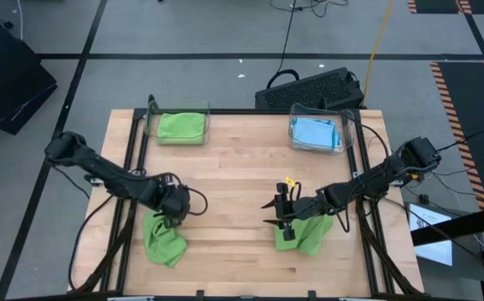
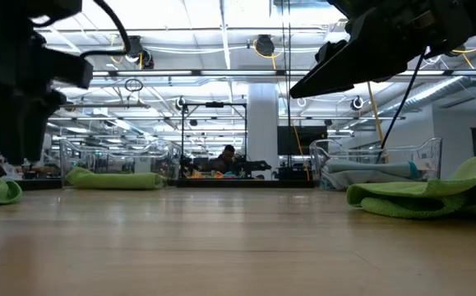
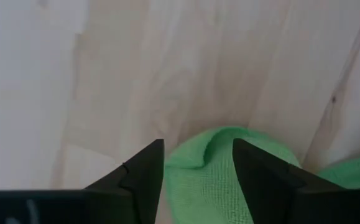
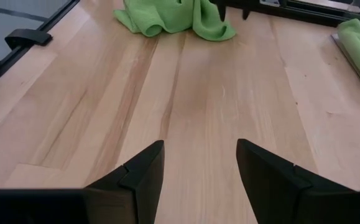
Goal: Fold microfiber towels
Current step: Fold the left green microfiber cloth
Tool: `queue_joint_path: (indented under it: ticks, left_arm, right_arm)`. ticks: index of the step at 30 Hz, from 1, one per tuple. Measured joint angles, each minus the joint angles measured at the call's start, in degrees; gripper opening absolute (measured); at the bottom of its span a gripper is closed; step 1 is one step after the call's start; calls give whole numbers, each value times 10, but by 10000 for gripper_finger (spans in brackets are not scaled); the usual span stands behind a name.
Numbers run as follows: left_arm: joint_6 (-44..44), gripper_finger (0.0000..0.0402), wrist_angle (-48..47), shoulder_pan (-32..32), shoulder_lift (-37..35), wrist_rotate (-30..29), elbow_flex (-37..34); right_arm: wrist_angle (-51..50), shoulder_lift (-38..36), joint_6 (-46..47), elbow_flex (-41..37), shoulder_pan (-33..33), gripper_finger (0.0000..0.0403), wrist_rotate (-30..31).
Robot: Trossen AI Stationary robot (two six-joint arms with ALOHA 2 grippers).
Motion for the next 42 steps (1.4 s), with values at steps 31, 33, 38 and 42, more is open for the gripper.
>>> queue_joint_path:
  ticks: [31,33,38,42]
  left_arm:
    - [39,8,109,29,0,-97,-4]
    - [58,6,110,29,0,-135,30]
    - [115,8,111,42,0,-219,114]
    - [161,7,137,53,0,-277,171]
  right_arm:
    - [26,0,30,0,33,192,0]
    - [34,0,51,0,33,192,5]
    - [94,11,76,0,33,192,40]
    - [149,37,68,0,33,192,52]
